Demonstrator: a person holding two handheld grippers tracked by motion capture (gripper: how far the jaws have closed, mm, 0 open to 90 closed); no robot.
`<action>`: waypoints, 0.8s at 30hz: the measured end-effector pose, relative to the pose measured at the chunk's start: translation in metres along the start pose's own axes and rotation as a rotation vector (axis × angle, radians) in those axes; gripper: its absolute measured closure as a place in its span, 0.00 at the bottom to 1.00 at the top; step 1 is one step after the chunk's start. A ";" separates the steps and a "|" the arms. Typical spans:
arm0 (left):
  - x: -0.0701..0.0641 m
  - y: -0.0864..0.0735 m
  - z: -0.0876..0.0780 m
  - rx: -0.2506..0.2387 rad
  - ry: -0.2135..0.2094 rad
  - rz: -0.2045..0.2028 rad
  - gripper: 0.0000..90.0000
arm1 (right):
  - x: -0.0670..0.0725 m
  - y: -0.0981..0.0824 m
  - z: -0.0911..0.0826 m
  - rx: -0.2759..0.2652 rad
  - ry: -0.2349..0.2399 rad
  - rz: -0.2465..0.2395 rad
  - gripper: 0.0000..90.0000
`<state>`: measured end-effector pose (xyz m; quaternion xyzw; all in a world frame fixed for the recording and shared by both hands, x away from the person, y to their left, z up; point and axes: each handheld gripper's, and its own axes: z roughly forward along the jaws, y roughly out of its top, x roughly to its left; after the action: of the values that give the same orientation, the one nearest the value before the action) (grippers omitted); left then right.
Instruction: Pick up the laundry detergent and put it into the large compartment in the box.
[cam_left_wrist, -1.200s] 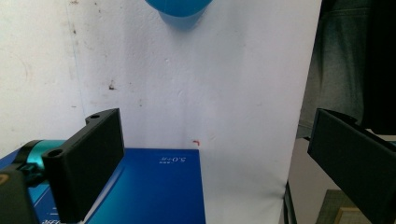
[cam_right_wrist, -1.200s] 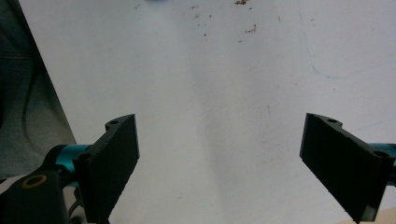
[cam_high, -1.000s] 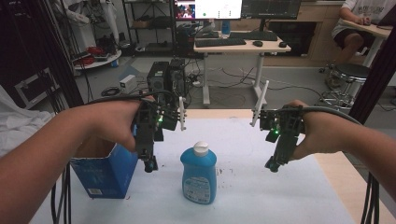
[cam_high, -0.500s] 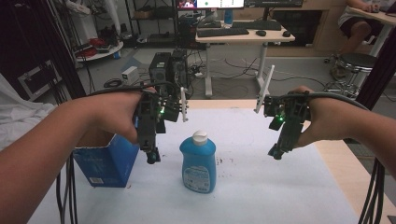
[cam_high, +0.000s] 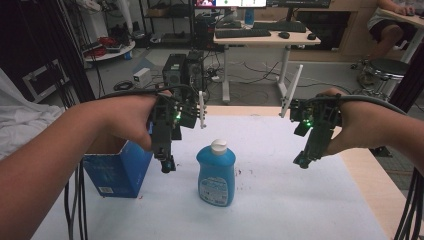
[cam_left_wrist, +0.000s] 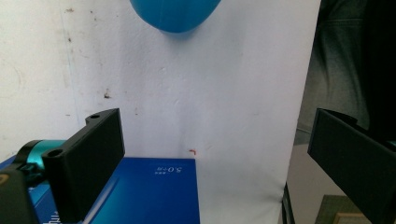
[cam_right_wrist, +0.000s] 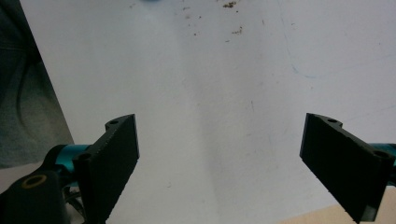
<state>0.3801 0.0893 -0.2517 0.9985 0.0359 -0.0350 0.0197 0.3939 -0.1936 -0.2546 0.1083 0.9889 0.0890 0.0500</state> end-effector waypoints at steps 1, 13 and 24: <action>0.000 0.000 -0.001 -0.002 0.006 -0.001 0.04 | 0.000 -0.002 0.000 -0.002 -0.004 0.011 0.12; -0.002 0.007 -0.012 -0.002 0.022 0.019 0.04 | 0.004 -0.011 0.005 -0.006 0.002 0.023 0.12; 0.000 0.028 -0.011 -0.007 0.028 0.062 0.04 | 0.006 -0.015 0.001 -0.018 -0.002 0.029 0.12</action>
<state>0.3832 0.0620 -0.2393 0.9995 0.0055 -0.0204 0.0237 0.3847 -0.2062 -0.2591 0.1223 0.9863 0.0986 0.0505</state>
